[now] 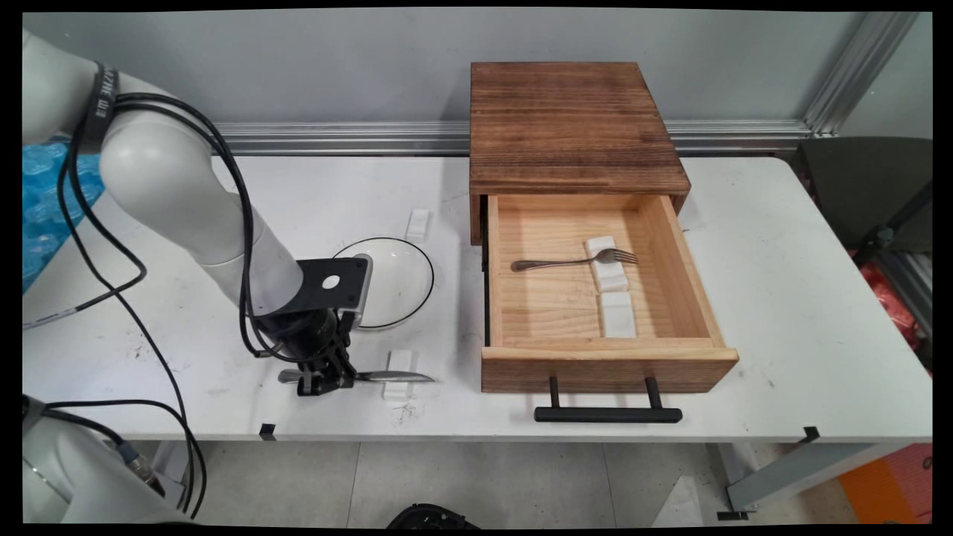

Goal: Place the picked object into the drawer

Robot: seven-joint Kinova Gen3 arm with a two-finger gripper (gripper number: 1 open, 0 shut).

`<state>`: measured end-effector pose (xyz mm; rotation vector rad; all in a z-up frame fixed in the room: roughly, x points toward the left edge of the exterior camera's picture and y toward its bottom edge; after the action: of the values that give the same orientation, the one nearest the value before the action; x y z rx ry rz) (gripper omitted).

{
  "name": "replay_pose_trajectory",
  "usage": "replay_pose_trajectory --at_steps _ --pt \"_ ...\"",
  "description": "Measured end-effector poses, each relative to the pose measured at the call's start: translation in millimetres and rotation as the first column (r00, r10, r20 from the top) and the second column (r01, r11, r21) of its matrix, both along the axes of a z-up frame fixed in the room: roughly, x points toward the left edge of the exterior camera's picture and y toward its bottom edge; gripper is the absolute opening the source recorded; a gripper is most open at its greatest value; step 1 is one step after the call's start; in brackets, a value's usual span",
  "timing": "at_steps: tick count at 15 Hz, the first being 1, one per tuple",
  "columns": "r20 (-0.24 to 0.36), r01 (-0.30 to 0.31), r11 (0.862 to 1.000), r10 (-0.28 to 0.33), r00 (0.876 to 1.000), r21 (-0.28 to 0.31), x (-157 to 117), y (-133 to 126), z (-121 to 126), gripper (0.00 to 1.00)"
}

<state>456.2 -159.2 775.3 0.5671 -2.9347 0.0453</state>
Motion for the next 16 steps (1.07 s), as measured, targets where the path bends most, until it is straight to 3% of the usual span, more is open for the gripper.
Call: replay_pose_trajectory --at_steps 8,16 --pt "-0.008 -0.001 1.000 0.001 1.000 0.014 -1 2 20 0.00" --pt "0.008 -0.007 1.000 0.006 1.000 0.006 1 11 97 0.00"
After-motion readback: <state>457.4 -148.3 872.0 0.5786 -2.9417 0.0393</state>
